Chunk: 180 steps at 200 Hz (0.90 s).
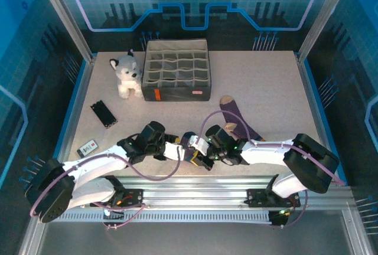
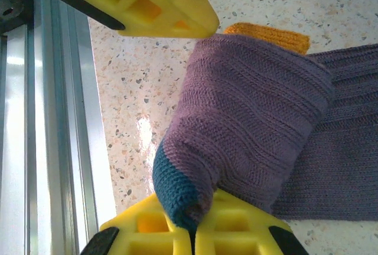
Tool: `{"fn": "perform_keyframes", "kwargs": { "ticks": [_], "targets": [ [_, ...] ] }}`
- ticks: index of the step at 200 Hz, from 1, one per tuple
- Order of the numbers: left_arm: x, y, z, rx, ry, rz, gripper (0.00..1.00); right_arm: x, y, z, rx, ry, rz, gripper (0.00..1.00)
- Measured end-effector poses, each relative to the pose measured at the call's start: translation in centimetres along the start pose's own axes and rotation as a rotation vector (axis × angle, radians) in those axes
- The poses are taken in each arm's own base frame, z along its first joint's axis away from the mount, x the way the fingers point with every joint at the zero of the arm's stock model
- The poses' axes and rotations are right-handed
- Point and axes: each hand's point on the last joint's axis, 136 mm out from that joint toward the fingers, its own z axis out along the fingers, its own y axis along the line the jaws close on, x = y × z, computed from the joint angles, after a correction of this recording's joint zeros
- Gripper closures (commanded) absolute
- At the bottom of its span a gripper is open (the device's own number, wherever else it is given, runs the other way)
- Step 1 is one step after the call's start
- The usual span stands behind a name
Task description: Roll the socks
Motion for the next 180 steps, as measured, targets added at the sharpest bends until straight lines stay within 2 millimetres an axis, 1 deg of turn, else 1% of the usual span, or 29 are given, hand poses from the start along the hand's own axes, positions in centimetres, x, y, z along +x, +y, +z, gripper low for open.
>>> {"fn": "perform_keyframes", "kwargs": {
  "ticks": [29, 44, 58, 76, 95, 118, 132, 144, 163, 180],
  "targets": [
    [-0.7, -0.1, -0.7, 0.001, -0.031, 0.024, 0.51, 0.0, 0.0, 0.0, 0.001, 0.001, 0.0, 1.0],
    [-0.8, -0.5, -0.8, 0.009, -0.035, 0.044, 0.52, 0.0, 0.0, 0.0, 0.001, 0.001, 0.0, 1.0],
    [-0.6, -0.6, -0.7, 0.015, -0.03, 0.016, 0.52, 0.1, -0.1, 0.0, 0.004, 0.002, 0.0, 1.0],
    [0.1, 0.3, -1.0, 0.012, -0.031, -0.132, 0.53, 0.0, -0.3, 0.0, 0.015, 0.006, 0.001, 1.0],
    [0.7, 2.8, -1.6, -0.012, -0.025, -0.308, 0.54, 0.2, -0.5, 0.0, 0.035, 0.014, -0.019, 1.0],
    [-0.8, 6.2, -2.1, -0.007, -0.045, -0.476, 0.59, 0.2, -0.3, 0.2, 0.053, 0.03, -0.072, 1.0],
    [-1.6, 7.7, -1.9, 0.017, -0.048, -0.604, 0.6, 0.3, -0.3, 0.3, 0.068, 0.04, -0.109, 1.0],
    [-1.9, 8.8, -1.4, 0.036, -0.034, -0.733, 0.6, 0.4, -0.2, 0.3, 0.08, 0.046, -0.14, 1.0],
    [-1.4, 9.2, 0.0, 0.074, 0.023, -0.925, 0.6, 0.4, -0.3, 0.4, 0.093, 0.05, -0.173, 1.0],
    [-0.4, 8.4, 1.6, 0.124, 0.098, -1.088, 0.59, 0.4, -0.4, 0.4, 0.105, 0.053, -0.19, 1.0]
  ]
}}
